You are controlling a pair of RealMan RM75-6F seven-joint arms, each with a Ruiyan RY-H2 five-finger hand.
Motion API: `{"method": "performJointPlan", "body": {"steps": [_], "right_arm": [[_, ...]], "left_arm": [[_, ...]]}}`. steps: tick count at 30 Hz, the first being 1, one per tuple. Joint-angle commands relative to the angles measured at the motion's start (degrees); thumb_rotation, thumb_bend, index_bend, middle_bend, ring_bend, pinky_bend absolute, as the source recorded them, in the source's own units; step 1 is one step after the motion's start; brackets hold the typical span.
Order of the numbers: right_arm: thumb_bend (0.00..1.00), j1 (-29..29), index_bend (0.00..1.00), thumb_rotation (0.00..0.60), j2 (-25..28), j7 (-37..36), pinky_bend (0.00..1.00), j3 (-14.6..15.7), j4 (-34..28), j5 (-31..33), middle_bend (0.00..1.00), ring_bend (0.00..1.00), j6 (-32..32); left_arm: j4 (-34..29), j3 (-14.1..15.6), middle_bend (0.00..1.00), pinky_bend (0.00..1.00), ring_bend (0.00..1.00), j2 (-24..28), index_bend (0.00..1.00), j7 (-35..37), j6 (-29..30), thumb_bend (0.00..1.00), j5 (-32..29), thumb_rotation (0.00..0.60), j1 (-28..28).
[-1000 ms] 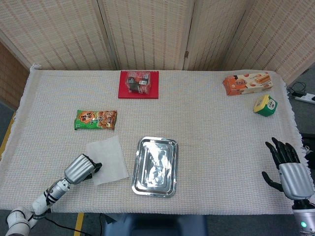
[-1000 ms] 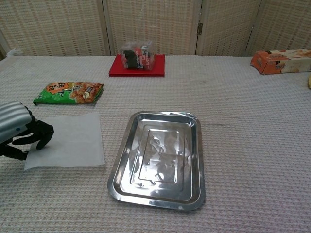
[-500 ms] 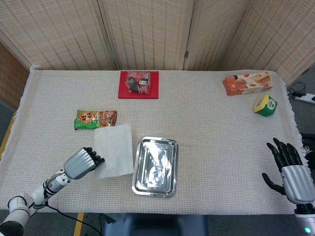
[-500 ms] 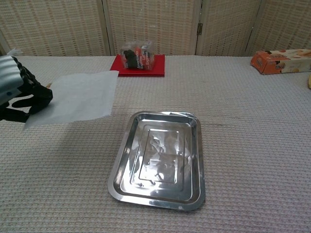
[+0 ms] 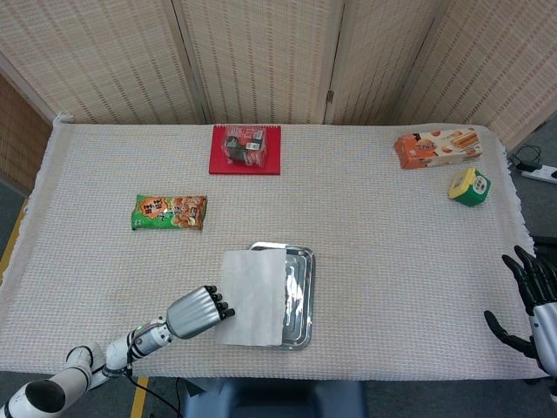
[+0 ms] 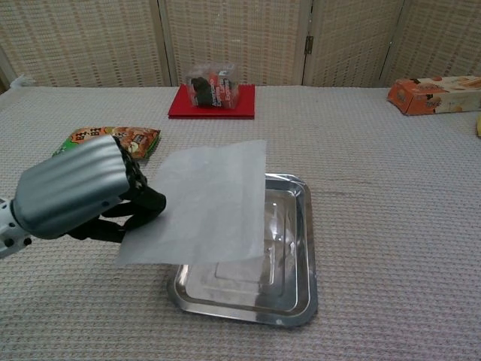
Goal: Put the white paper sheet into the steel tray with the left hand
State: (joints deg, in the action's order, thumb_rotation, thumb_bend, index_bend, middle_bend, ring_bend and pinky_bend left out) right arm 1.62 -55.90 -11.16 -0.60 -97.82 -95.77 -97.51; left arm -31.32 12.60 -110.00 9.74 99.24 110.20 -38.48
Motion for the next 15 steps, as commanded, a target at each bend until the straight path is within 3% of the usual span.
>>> {"method": "performJointPlan", "body": {"steps": [1, 12, 15], "right_arm": [[0.36, 0.4, 0.0, 0.6, 1.1, -2.5, 0.0, 0.0, 0.5, 0.1, 0.0, 0.0, -0.3], [0.36, 1.2, 0.0, 0.6, 3.2, -8.7, 0.0, 0.3, 1.8, 0.6, 0.0, 0.0, -0.8], [0.36, 1.3, 0.0, 0.6, 3.5, -9.1, 0.0, 0.4, 1.9, 0.6, 0.0, 0.0, -0.8]], "left_arm": [[1.1, 0.5, 1.0, 1.0, 1.0, -2.8, 0.71, -1.2, -3.1, 0.58, 0.7, 0.6, -0.9], [6.5, -0.5, 1.0, 1.0, 1.0, -8.9, 0.69, -1.9, -11.6, 0.59, -0.6, 0.6, -3.2], [8.0, -0.3, 1.0, 1.0, 1.0, -10.0, 0.6, -2.1, -13.5, 0.59, -0.9, 0.6, -3.4]]}}
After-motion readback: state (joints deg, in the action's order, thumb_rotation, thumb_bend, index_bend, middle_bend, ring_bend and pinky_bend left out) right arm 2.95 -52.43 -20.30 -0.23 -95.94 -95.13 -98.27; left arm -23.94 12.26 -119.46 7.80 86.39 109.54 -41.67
